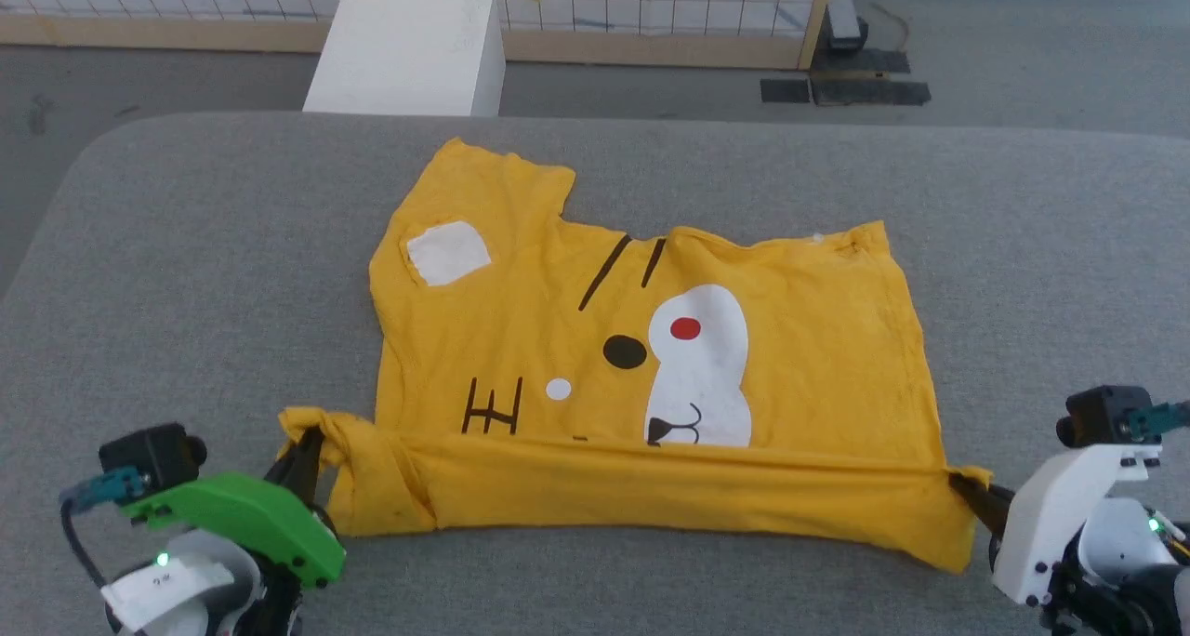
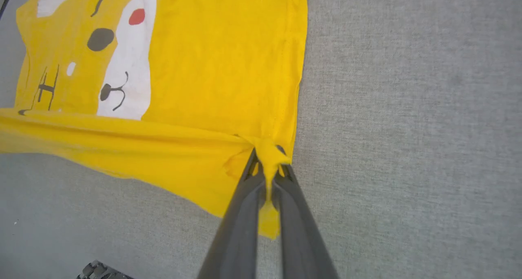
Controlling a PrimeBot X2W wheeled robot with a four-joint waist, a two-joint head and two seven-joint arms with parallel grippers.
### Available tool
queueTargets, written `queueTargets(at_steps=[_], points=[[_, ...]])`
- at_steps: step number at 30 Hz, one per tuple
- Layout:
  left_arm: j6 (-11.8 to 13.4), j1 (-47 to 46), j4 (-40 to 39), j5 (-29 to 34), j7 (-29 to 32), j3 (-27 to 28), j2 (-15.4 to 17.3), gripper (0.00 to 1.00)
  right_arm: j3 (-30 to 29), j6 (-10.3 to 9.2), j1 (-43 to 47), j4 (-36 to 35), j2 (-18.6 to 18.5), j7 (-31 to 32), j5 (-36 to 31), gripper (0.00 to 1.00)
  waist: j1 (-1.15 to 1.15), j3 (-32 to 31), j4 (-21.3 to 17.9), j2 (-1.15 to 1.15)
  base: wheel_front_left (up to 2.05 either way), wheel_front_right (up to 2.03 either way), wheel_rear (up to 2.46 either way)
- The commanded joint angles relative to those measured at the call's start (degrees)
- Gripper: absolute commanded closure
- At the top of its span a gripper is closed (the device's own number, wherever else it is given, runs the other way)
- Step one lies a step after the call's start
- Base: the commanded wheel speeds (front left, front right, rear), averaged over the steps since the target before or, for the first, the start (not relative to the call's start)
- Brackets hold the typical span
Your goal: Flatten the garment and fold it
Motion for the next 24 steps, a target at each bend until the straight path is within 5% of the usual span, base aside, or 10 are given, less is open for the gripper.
queueTargets(at_steps=[1,19,20,21,22,23,24], points=[[-0.64,-2.91,1.73,1.11,-0.62,0.0,0.59,1.0,0.03,-0.13,-1.97,0.68,-0.61,0.27,-1.12,1.0,0.01,3.17,0.28,0.0,0.0,0.0,0.0],[-9.7,-20.2,23.2,2.05,-2.55,-5.23,-3.52,1.0,3.07,-0.13,-12.66,7.94,-1.08,2.31,-5.26,1.0,0.01,12.86,2.02,0.0,0.0,0.0,0.0],[-10.11,-20.61,24.08,2.0,-2.73,-5.35,-3.68,0.93,2.95,-0.13,-12.69,8.16,-1.02,2.44,-5.14,1.0,0.01,12.72,2.08,0.0,0.0,0.0,0.0],[-10.41,-20.94,24.53,1.95,-3.47,-5.18,-3.89,0.59,2.86,-0.13,-12.67,8.29,-1.0,2.39,-5.12,0.96,0.01,12.49,2.15,0.0,0.0,0.0,0.0],[-10.67,-21.16,25.22,1.86,-3.76,-5.18,-4.06,0.0,2.9,-0.13,-12.56,8.4,-1.01,2.38,-5.09,0.57,0.01,12.04,2.21,0.0,0.0,0.0,0.0],[-10.81,-21.33,25.59,1.87,-4.04,-5.14,-4.08,0.0,2.84,-0.13,-12.49,8.3,-0.94,2.14,-4.87,0.0,0.01,11.65,2.23,0.0,0.0,0.0,0.0],[-11.0,-21.48,25.93,1.78,-4.61,-4.89,-4.09,0.0,2.67,-0.13,-12.35,8.15,-0.77,1.77,-4.51,0.0,0.01,11.03,2.21,0.0,0.0,0.0,0.0]])
